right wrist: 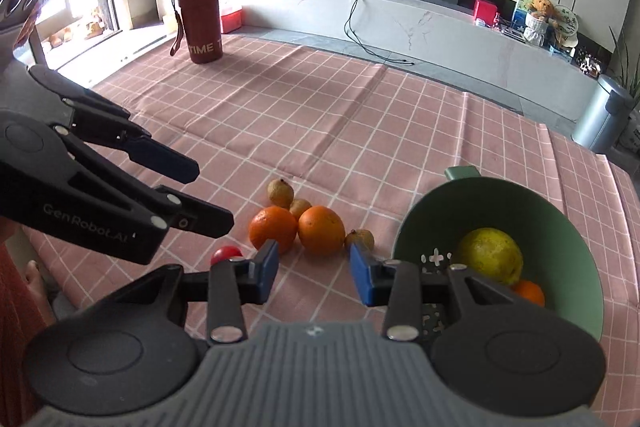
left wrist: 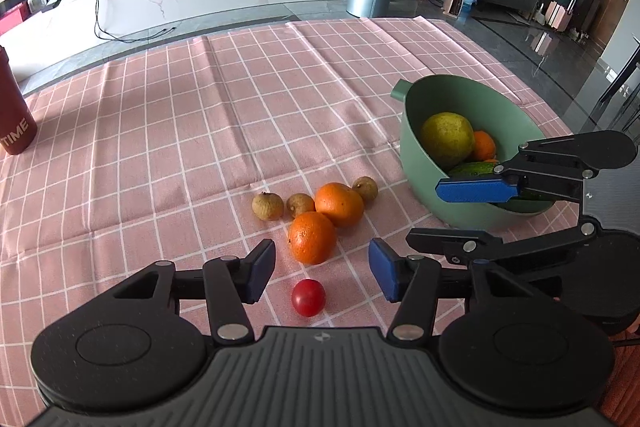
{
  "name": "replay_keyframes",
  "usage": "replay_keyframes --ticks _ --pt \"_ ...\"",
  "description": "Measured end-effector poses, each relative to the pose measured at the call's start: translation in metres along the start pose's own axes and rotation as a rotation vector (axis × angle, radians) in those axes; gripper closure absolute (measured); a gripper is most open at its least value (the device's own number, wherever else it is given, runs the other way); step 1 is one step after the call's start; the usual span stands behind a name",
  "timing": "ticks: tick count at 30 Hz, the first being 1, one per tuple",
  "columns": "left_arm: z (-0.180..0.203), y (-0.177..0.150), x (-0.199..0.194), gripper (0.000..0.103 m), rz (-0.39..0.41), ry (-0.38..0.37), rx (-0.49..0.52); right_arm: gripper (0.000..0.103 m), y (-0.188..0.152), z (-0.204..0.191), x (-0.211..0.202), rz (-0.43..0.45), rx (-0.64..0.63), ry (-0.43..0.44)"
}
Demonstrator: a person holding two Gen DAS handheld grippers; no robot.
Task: Organize fruits
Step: 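Grasp an orange with the right tool while the left tool grasps another orange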
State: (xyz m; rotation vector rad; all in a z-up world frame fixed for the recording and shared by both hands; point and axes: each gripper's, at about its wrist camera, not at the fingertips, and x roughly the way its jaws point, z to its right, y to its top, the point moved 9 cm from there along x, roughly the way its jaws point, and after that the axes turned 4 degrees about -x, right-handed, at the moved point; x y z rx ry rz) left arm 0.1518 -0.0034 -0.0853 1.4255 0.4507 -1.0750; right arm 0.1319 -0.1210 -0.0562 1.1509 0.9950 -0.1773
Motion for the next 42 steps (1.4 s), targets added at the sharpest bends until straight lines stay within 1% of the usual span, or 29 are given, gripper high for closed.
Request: replay_keyframes --ticks 4,10,13,15,18,20,21,23,26,33,36,38,42 --pt "-0.004 0.000 0.014 0.040 -0.011 -0.012 -0.039 0.067 -0.001 -0.006 0.011 -0.028 -0.084 0.019" --pt "-0.012 -0.002 0.038 0.042 -0.047 -0.028 -0.082 0.067 -0.001 -0.011 0.021 -0.032 -0.217 0.045" --pt "-0.013 -0.003 0.048 0.043 -0.062 -0.036 -0.088 0.068 -0.003 -0.013 0.029 -0.041 -0.288 0.027" --pt "-0.014 -0.004 0.054 0.044 -0.074 -0.046 -0.097 0.068 -0.004 -0.012 0.036 -0.052 -0.314 0.015" --pt "-0.017 -0.006 0.061 0.049 -0.090 -0.053 -0.113 0.068 -0.005 -0.011 0.045 -0.062 -0.326 0.004" --pt "-0.019 -0.007 0.064 0.055 -0.102 -0.055 -0.120 0.068 -0.005 -0.011 0.050 -0.061 -0.347 -0.012" --pt "-0.019 -0.007 0.066 0.055 -0.105 -0.063 -0.124 0.068 -0.005 -0.012 0.052 -0.061 -0.358 -0.016" --pt "-0.020 -0.007 0.066 0.059 -0.108 -0.078 -0.134 0.068 -0.006 -0.013 0.058 -0.065 -0.379 -0.024" --pt "-0.022 -0.005 0.065 0.061 -0.104 -0.089 -0.153 0.068 -0.006 -0.015 0.066 -0.074 -0.400 -0.030" --pt "-0.034 -0.005 0.056 0.061 -0.089 -0.079 -0.182 0.068 -0.003 -0.020 0.078 -0.058 -0.427 -0.070" --pt "-0.039 -0.006 0.055 0.061 -0.101 -0.066 -0.182 0.068 -0.003 -0.023 0.083 -0.056 -0.428 -0.081" --pt "-0.042 -0.007 0.057 0.061 -0.115 -0.071 -0.200 0.068 -0.004 -0.025 0.087 -0.058 -0.432 -0.090" --pt "-0.045 -0.003 0.058 0.060 -0.109 -0.082 -0.222 0.068 -0.007 -0.025 0.092 -0.052 -0.442 -0.122"
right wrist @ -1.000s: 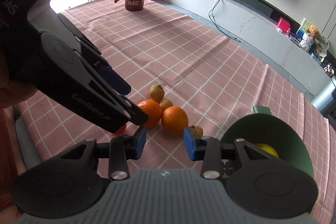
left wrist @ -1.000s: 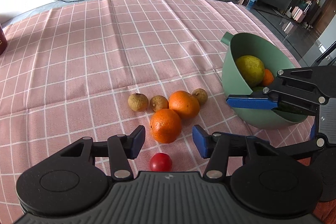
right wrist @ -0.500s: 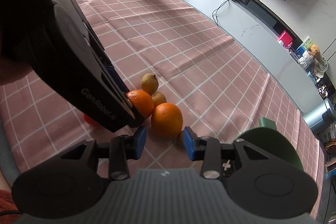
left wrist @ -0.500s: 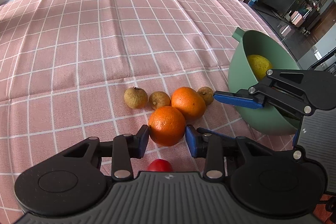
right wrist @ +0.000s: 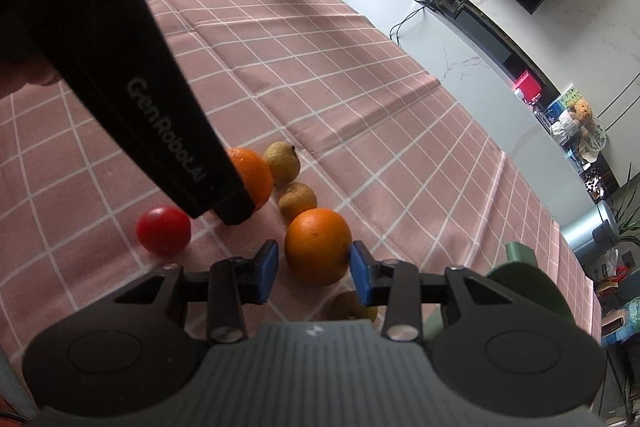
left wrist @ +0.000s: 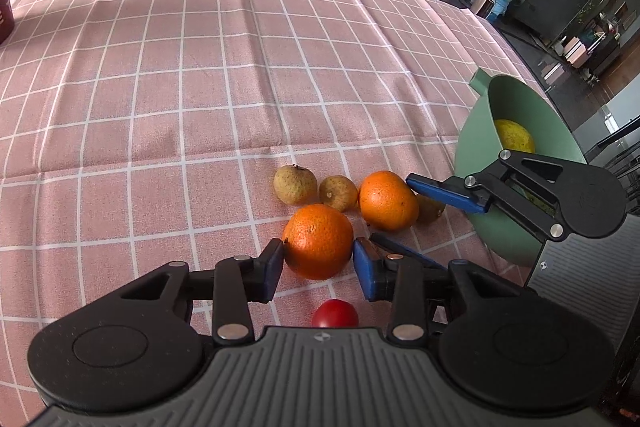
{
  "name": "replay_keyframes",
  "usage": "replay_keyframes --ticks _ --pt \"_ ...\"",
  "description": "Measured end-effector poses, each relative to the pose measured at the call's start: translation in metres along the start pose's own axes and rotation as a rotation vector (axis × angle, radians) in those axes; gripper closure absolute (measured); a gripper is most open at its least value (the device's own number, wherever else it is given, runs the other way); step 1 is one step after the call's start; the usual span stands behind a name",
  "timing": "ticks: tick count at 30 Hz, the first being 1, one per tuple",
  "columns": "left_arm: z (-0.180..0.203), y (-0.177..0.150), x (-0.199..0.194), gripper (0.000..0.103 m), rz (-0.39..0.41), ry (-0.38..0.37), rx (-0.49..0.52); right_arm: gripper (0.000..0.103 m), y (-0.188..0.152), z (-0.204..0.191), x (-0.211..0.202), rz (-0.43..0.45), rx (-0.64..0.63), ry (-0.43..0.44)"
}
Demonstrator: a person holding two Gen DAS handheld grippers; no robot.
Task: Organize fruits
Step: 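Grasp an orange with the right tool while the left tool grasps another orange, then carry both oranges over the colander and lower them inside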
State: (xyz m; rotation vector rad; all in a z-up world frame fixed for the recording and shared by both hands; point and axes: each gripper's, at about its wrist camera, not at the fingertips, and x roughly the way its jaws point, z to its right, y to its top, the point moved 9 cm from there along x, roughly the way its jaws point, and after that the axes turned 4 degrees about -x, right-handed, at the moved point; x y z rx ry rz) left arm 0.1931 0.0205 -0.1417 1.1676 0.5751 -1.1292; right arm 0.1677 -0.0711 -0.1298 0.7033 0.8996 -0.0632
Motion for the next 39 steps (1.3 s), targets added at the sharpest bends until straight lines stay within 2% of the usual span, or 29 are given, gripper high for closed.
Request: replay_keyframes --ticks 7,17,24,30,34,39 --pt "-0.001 0.003 0.006 0.056 0.008 -0.016 -0.025 0.069 -0.001 0.004 0.006 0.004 0.022 -0.021" --pt "0.000 0.001 0.005 0.059 0.041 0.004 -0.024 0.072 -0.001 -0.001 0.003 0.015 -0.002 -0.046" --pt "0.004 -0.001 -0.014 0.060 0.079 -0.002 -0.044 0.073 0.004 -0.001 -0.021 0.057 0.004 -0.041" --pt "0.029 0.010 -0.042 0.060 0.136 -0.033 -0.045 0.072 0.008 0.020 -0.056 0.089 0.090 -0.004" --pt "0.061 0.020 -0.056 0.060 0.161 -0.037 0.019 0.072 0.004 0.041 -0.088 0.100 0.134 -0.003" --pt "0.109 0.032 -0.060 0.060 0.166 -0.071 0.102 0.072 -0.018 0.076 -0.124 0.085 0.216 -0.002"
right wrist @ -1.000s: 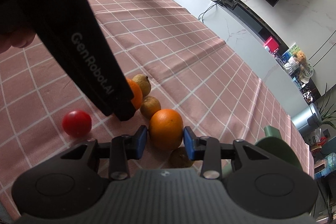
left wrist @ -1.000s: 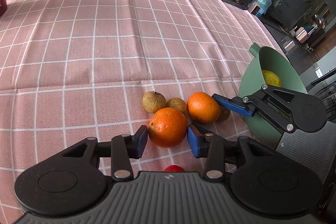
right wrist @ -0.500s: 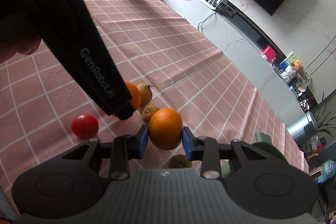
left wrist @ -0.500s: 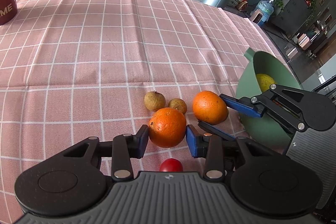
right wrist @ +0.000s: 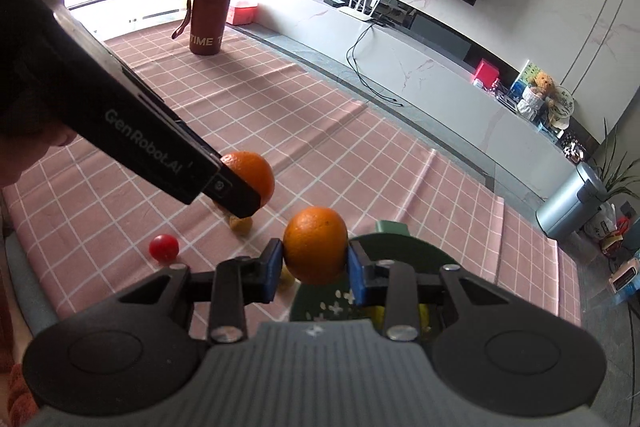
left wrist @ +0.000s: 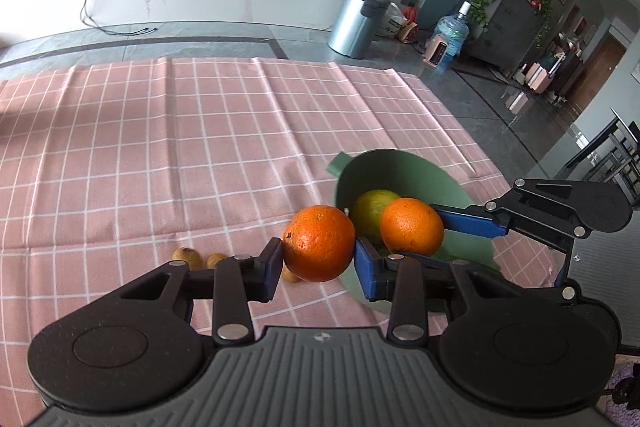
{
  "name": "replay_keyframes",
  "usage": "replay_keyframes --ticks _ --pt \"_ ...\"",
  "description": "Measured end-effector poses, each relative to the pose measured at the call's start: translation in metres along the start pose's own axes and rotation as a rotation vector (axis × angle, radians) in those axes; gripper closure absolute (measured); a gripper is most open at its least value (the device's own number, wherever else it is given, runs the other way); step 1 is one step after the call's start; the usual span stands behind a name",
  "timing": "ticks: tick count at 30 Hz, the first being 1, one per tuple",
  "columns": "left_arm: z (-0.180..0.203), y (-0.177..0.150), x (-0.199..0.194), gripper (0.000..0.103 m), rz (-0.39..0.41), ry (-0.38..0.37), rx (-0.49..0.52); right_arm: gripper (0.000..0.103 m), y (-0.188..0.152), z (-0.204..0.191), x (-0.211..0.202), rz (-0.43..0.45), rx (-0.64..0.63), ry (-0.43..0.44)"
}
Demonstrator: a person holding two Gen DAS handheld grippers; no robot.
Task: Organize fruits
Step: 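Carry both oranges over the colander and lower them inside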
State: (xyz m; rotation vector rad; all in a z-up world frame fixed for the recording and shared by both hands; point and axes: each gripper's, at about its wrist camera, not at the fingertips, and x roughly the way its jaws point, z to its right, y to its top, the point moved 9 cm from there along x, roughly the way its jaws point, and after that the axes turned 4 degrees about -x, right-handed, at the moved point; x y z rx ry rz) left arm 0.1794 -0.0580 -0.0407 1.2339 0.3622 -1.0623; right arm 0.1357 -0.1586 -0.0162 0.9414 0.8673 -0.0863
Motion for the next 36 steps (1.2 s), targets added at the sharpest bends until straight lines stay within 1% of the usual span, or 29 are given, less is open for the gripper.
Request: replay_keyframes --ticks 4,8,10,14,17,19,23,27,32,36 --pt "0.036 0.000 0.020 0.060 -0.035 -0.016 0.075 0.072 -0.023 0.031 -0.020 -0.055 0.029 -0.034" --pt "0.063 -0.003 0.045 0.060 -0.086 -0.030 0.115 0.072 -0.053 0.062 -0.030 -0.116 0.088 -0.061" --pt "0.074 -0.006 0.056 0.060 -0.113 -0.024 0.144 0.072 -0.068 0.074 -0.032 -0.147 0.120 -0.064" --pt "0.084 -0.015 0.075 0.060 -0.172 0.019 0.201 0.072 -0.089 0.092 -0.024 -0.206 0.151 -0.053" --pt "0.087 -0.022 0.087 0.060 -0.221 0.032 0.240 0.072 -0.100 0.099 -0.014 -0.242 0.139 -0.036" --pt "0.088 -0.025 0.091 0.060 -0.250 0.037 0.269 0.072 -0.106 0.101 -0.005 -0.268 0.133 -0.008" --pt "0.088 -0.026 0.098 0.060 -0.279 0.064 0.317 0.072 -0.111 0.103 0.009 -0.294 0.116 0.042" --pt "0.091 -0.027 0.103 0.060 -0.300 0.066 0.355 0.072 -0.110 0.101 0.018 -0.315 0.077 0.070" --pt "0.087 -0.029 0.112 0.060 -0.323 0.085 0.370 0.073 -0.111 0.099 0.025 -0.318 0.090 0.135" --pt "0.086 -0.028 0.113 0.060 -0.336 0.064 0.363 0.073 -0.111 0.099 0.028 -0.325 0.108 0.183"
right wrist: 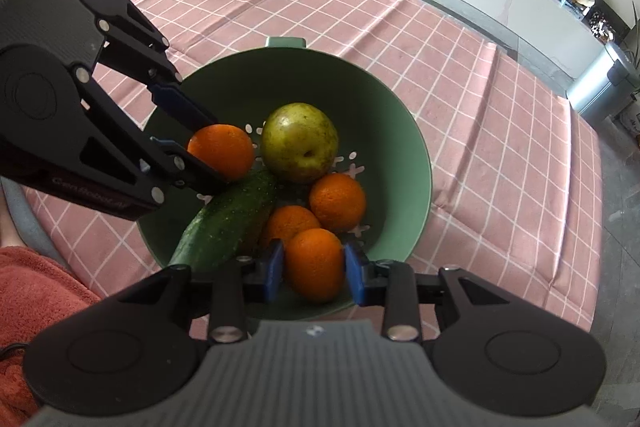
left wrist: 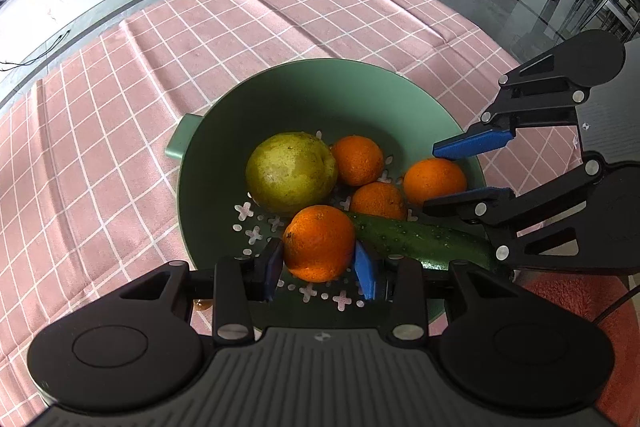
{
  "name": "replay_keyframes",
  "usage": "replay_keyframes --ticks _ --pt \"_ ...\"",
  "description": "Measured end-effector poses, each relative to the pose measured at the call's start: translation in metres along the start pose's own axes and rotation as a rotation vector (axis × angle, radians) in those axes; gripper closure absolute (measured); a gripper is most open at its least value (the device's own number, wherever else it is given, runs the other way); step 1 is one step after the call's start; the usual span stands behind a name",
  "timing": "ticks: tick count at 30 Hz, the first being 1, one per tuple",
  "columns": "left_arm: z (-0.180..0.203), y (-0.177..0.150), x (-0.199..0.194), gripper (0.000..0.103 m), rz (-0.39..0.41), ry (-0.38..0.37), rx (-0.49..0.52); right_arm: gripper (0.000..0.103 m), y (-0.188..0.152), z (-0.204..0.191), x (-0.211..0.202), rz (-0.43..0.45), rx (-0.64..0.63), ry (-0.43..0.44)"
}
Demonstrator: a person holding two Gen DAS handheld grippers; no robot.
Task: Organize fruits
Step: 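Carry both oranges over the colander and lower them inside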
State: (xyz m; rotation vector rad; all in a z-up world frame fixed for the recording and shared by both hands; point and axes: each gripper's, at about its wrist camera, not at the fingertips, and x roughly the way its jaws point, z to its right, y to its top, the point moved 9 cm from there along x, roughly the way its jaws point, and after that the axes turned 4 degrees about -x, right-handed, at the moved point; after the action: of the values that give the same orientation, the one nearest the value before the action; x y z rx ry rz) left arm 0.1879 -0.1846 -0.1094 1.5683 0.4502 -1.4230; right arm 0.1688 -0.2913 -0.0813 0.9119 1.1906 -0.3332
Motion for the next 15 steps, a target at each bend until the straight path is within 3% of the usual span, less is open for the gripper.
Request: replay_keyframes --ticks 15 --pt "-0.017 -0.008 0.007 0.059 -0.043 0.035 -0.018 0.073 0.006 0.004 0.001 -0.030 0.059 0.056"
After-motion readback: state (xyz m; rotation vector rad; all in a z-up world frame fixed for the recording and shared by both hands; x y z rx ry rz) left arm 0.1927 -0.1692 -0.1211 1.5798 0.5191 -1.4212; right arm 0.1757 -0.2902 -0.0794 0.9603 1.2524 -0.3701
